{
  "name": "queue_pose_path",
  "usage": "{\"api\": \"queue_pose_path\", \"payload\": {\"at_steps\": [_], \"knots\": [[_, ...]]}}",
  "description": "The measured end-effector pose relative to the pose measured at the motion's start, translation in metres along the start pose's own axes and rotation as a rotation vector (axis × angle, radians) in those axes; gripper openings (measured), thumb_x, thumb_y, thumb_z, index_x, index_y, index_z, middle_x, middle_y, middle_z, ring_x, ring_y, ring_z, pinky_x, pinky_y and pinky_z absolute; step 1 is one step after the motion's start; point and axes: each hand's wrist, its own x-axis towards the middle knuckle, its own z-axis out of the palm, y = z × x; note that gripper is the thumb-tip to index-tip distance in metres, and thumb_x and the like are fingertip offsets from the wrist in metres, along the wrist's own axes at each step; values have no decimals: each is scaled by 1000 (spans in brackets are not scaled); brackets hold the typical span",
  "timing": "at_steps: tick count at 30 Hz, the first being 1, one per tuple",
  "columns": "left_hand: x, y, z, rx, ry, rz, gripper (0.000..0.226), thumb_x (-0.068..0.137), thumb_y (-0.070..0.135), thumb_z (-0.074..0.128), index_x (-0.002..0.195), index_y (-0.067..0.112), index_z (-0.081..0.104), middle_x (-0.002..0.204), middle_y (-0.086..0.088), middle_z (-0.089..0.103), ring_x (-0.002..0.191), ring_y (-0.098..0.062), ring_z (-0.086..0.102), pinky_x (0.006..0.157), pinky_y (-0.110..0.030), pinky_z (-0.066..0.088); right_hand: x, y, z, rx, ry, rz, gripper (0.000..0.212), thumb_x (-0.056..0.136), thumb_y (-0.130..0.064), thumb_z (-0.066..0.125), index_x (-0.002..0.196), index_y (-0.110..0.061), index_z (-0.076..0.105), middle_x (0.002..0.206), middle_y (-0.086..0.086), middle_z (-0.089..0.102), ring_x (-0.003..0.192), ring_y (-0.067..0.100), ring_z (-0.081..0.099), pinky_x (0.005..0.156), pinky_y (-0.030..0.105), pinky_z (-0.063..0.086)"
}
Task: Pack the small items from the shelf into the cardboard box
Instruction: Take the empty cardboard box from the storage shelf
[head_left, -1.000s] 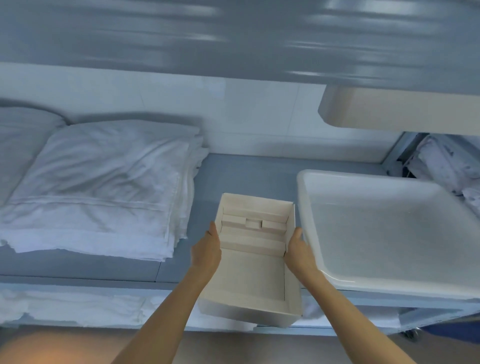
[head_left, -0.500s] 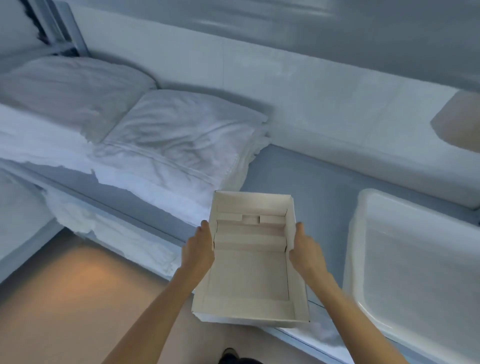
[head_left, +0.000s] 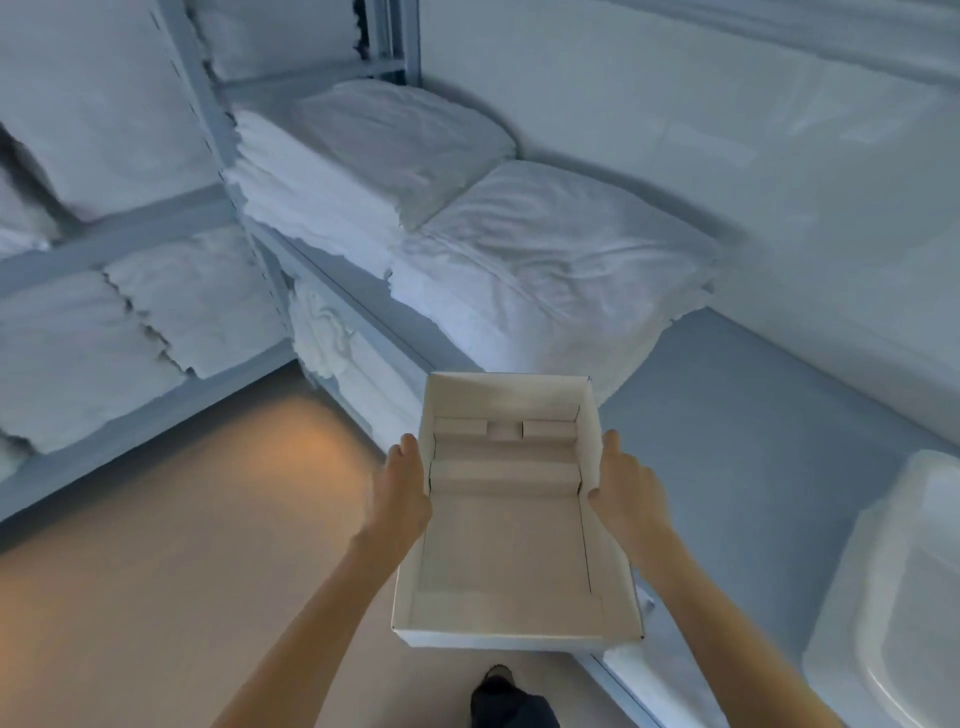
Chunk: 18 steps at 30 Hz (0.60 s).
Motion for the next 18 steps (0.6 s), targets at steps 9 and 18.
{"api": "queue_pose_path", "payload": {"at_steps": [9, 18], "knots": [[-99, -156, -50, -8, 38, -306, 28, 75, -1, 53, 89, 12, 32, 80, -4, 40, 71, -31, 51, 53, -33, 36, -57, -149, 42, -96, -21, -341, 34, 85, 5, 46, 116, -5, 37, 77, 4, 44, 60, 19, 46, 45, 24, 30], [-233, -296, -90, -73, 169, -747, 28, 76, 2, 53, 89, 13, 30, 84, -4, 45, 85, -34, 57, 58, -32, 36, -130, -323, 84, -122, -44, -776, 41, 85, -2, 53, 120, -9, 33, 87, 7, 58, 65, 25, 56, 52, 28, 36]]}}
